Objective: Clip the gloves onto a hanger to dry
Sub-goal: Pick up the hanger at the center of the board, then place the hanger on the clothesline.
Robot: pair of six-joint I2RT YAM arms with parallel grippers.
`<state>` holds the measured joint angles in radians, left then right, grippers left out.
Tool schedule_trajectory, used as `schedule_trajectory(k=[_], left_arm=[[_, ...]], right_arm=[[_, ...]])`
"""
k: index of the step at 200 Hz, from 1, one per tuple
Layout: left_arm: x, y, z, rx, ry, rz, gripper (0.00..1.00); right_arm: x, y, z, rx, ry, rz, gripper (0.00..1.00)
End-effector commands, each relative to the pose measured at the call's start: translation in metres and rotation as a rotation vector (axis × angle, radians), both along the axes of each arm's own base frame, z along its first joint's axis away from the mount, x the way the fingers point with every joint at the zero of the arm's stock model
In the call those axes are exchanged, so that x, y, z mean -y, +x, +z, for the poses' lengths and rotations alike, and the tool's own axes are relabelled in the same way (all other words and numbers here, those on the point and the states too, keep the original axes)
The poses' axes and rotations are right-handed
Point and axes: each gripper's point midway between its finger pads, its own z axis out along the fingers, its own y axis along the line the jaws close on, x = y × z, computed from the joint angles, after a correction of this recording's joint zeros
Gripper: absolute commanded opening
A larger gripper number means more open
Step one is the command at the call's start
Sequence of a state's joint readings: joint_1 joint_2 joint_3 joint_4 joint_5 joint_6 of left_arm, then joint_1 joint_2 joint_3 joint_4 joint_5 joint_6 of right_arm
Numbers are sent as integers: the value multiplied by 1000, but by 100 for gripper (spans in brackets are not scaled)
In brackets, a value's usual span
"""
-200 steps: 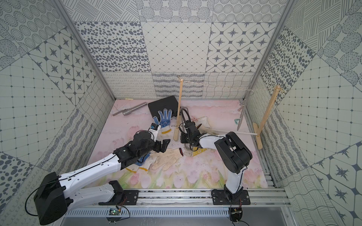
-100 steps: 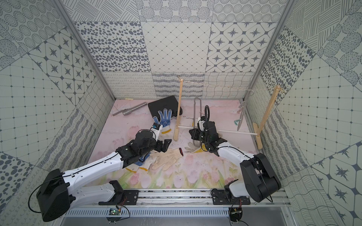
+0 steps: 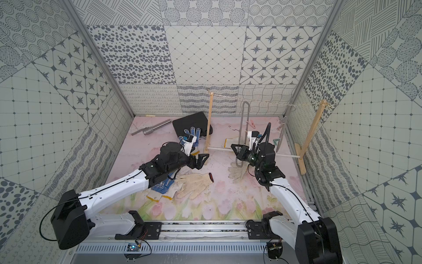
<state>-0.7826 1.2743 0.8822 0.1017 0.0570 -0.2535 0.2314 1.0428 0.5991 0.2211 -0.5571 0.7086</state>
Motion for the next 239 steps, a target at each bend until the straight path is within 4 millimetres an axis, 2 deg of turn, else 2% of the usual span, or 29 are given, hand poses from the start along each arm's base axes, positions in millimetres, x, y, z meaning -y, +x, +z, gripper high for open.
schedule_trajectory(k=[1,37,74,100,145,186,201,239], left_arm=[[34,0,45,56,-117,-138,100],[51,2,72,40,-174,-194,100],[59,2,88,11,-237,-195,100],[71,-6,96,65,-216,-207,100],[104,-12,93,94,-162,-217,100],[136,-6,85,61,-151,-211,100],[140,-1,84,50,-167,-195,99],[154,-4,88,30,-183,-238,95]], right_arm=[[-7,-7,48,145,38,56,0],[-5,-14,53,169,50,52,0],[-3,-19,57,184,74,41,0],[-3,-19,62,194,87,38,0],[-4,-21,65,201,90,42,0],[-4,-23,65,217,73,37,0],[-4,-24,66,219,71,38,0],[-4,-26,71,235,77,40,0]])
